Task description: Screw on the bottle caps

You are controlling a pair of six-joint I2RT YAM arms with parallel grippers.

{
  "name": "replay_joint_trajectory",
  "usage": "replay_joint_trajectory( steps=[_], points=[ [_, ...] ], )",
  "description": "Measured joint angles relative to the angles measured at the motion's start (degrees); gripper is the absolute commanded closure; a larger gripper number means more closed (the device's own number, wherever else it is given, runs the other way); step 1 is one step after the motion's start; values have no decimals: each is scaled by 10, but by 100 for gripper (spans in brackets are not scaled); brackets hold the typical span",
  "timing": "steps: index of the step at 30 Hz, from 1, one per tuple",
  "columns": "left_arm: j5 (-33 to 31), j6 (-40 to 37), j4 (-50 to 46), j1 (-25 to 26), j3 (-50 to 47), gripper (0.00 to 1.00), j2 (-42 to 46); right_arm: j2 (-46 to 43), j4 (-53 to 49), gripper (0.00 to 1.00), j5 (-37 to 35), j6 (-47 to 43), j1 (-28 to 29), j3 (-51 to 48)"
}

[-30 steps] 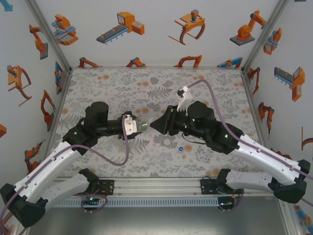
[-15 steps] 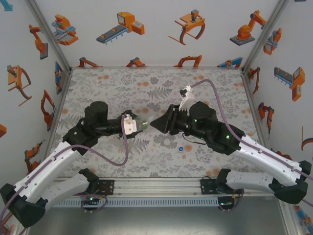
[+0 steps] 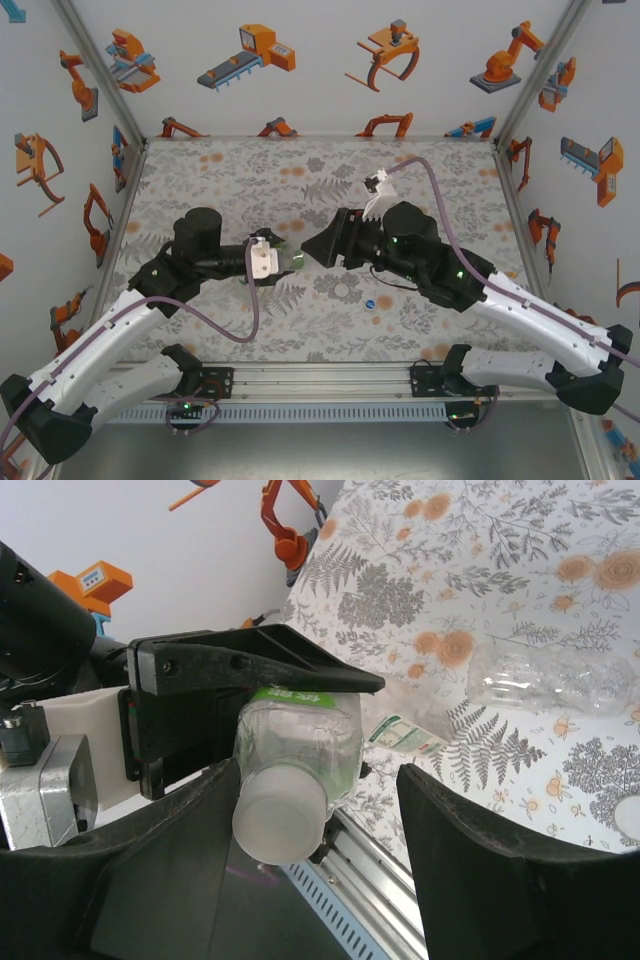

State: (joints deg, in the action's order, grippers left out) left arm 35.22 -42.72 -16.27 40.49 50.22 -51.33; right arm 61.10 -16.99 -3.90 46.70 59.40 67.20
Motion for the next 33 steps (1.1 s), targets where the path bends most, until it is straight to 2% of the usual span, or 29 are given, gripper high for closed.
replay_joint_trajectory(
  steps=[11,23,25,28,33],
  points=[
    [-37,0,2,0,0,100,0,29,-17,50,17,13,0,21],
    [-50,0,2,0,0,100,0,34,-16,68,28,15,0,25],
    [-50,0,2,0,0,93,0,34,-16,72,28,15,0,25],
    [-50,1,3,0,0,74,0,35,-16,77,28,15,0,26],
    [-50,4,7,0,-1,53,0,35,-17,82,28,15,-1,27]
  ],
)
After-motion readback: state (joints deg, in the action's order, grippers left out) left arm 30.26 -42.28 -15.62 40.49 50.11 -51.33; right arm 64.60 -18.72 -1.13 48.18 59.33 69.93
